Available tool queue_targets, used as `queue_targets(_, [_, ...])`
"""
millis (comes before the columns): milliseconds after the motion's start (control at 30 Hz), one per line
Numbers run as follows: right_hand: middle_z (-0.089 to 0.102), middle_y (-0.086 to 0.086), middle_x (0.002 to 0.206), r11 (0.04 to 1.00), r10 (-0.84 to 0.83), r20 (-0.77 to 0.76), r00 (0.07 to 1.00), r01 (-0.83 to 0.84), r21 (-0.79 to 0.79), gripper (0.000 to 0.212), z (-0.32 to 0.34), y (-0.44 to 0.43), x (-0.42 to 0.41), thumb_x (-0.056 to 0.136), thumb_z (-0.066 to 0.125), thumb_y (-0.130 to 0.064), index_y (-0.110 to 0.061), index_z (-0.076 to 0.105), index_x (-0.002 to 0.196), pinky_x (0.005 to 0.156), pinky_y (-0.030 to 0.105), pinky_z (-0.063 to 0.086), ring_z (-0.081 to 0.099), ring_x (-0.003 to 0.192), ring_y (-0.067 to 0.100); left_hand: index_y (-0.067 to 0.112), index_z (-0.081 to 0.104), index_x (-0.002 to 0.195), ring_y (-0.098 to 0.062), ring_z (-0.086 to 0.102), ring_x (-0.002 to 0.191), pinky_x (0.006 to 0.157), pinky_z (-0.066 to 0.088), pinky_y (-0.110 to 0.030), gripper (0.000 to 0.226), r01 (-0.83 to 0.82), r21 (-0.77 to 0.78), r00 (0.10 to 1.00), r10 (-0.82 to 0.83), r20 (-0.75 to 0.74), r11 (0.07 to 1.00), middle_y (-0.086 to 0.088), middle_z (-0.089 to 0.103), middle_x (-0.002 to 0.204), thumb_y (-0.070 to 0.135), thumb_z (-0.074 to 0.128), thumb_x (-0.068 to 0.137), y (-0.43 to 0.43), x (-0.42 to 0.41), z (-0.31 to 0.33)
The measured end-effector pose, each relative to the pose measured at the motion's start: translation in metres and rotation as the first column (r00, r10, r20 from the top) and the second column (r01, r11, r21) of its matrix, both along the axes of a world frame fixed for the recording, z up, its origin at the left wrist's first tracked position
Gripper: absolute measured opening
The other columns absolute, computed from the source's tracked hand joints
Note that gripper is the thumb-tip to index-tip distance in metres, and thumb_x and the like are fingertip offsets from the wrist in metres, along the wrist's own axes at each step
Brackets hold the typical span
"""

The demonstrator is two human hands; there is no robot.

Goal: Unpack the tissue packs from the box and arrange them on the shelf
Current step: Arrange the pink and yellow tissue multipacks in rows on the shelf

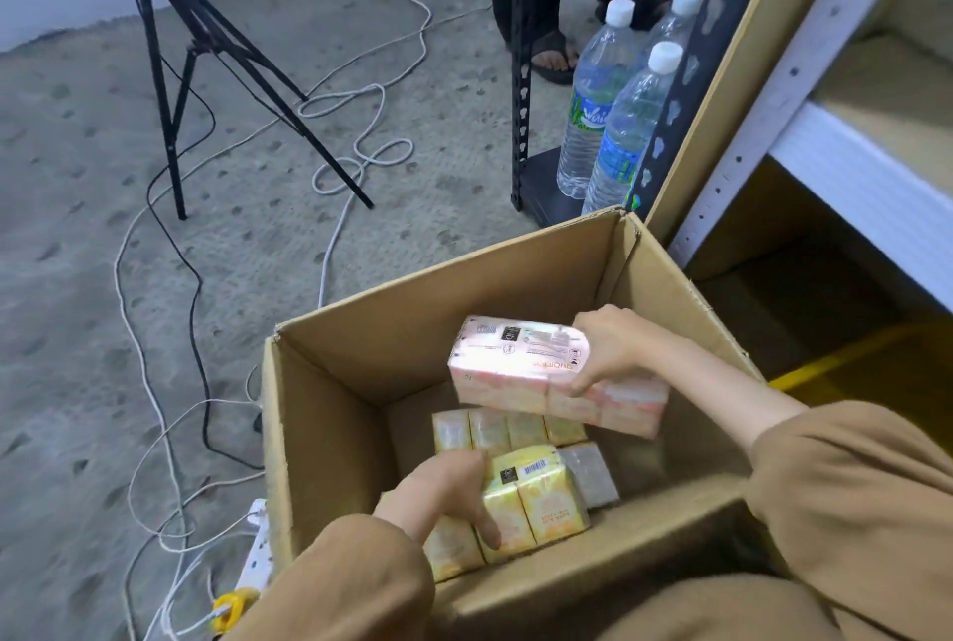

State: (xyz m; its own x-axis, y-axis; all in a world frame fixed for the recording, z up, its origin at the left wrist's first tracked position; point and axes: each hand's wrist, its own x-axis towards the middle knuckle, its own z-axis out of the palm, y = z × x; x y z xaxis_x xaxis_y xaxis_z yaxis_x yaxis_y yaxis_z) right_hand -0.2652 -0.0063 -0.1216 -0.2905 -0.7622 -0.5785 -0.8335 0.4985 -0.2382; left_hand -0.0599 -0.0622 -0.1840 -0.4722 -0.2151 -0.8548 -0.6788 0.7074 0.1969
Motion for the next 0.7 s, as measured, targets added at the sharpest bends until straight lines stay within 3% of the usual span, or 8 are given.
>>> queue_targets(133, [0.069, 0.014, 0.103, 0.996, -0.052, 0.008, 0.999, 0.052, -0.067, 0.062, 0.055, 0.017, 0.006, 0.06, 0.076, -0.049, -0.003, 0.064, 0.099, 0.065, 0.032, 0.039, 0.06, 0.094, 0.03, 0.014, 0.047, 0.124, -0.023, 0.057, 0.104, 0.091, 0.048, -0.035, 0.074, 0.046, -0.08, 0.996, -0.052, -0.078, 0.996, -0.006, 0.059, 0.125, 0.042, 0.081, 0.065, 0.001, 0.003, 0.04])
queue_targets(267, [0.068, 0.018, 0.102, 0.986, -0.12, -0.038, 0.992, 0.115, -0.125, 0.059, 0.118, 0.046, 0.01, 0.061, 0.076, -0.047, 0.0, 0.066, 0.095, 0.063, 0.032, 0.035, 0.053, 0.079, 0.023, 0.012, 0.047, 0.125, -0.028, 0.057, 0.11, 0.092, 0.048, -0.037, 0.082, 0.122, -0.219, 0.973, -0.161, -0.168, 0.968, -0.008, 0.057, 0.125, 0.048, 0.081, 0.061, -0.003, 0.005, 0.092])
queue_targets(333, [0.068, 0.017, 0.103, 0.975, -0.164, -0.04, 0.986, 0.156, -0.156, 0.058, 0.151, 0.066, 0.011, 0.061, 0.077, -0.047, -0.001, 0.067, 0.094, 0.064, 0.031, 0.035, 0.056, 0.082, 0.025, 0.013, 0.05, 0.119, -0.028, 0.059, 0.106, 0.087, 0.049, -0.036, 0.079, 0.126, -0.263, 0.96, -0.185, -0.212, 0.957, -0.007, 0.059, 0.121, 0.05, 0.082, 0.057, -0.006, 0.003, 0.121])
queue_targets(433, [0.067, 0.015, 0.107, 0.955, -0.237, -0.053, 0.97, 0.223, -0.197, 0.061, 0.2, 0.102, 0.012, 0.062, 0.077, -0.047, -0.001, 0.065, 0.099, 0.074, 0.042, 0.046, 0.06, 0.096, 0.029, 0.017, 0.053, 0.114, -0.026, 0.059, 0.095, 0.08, 0.049, -0.035, 0.075, 0.141, -0.315, 0.938, -0.229, -0.262, 0.938, -0.006, 0.061, 0.115, 0.052, 0.082, 0.054, -0.007, -0.003, 0.168])
queue_targets(567, [0.071, 0.009, 0.099, 0.896, -0.352, -0.045, 0.935, 0.322, -0.304, 0.046, 0.264, 0.159, 0.014, 0.061, 0.08, -0.04, -0.011, 0.068, 0.095, 0.073, 0.034, 0.044, 0.063, 0.095, 0.026, 0.016, 0.055, 0.112, -0.02, 0.051, 0.084, 0.073, 0.043, -0.03, 0.072, 0.194, -0.397, 0.881, -0.337, -0.331, 0.897, -0.005, 0.061, 0.104, 0.052, 0.082, 0.055, 0.001, -0.017, 0.232])
queue_targets(633, [0.072, 0.002, 0.096, 0.853, -0.414, -0.002, 0.91, 0.387, -0.349, 0.053, 0.293, 0.192, 0.015, 0.051, 0.083, -0.046, -0.016, 0.069, 0.093, 0.074, 0.031, 0.048, 0.065, 0.09, 0.018, 0.017, 0.058, 0.111, -0.018, 0.052, 0.083, 0.074, 0.045, -0.029, 0.069, 0.224, -0.417, 0.847, -0.388, -0.363, 0.881, -0.004, 0.063, 0.103, 0.051, 0.082, 0.057, 0.011, -0.028, 0.264])
queue_targets(700, [0.074, -0.003, 0.089, 0.804, -0.453, 0.032, 0.891, 0.424, -0.416, 0.08, 0.316, 0.227, 0.013, 0.023, 0.078, -0.07, -0.021, 0.071, 0.086, 0.071, 0.028, 0.048, 0.067, 0.084, 0.014, 0.016, 0.061, 0.107, -0.019, 0.055, 0.083, 0.071, 0.045, -0.027, 0.064, 0.26, -0.446, 0.808, -0.446, -0.385, 0.856, -0.002, 0.062, 0.096, 0.049, 0.082, 0.057, 0.022, -0.044, 0.293])
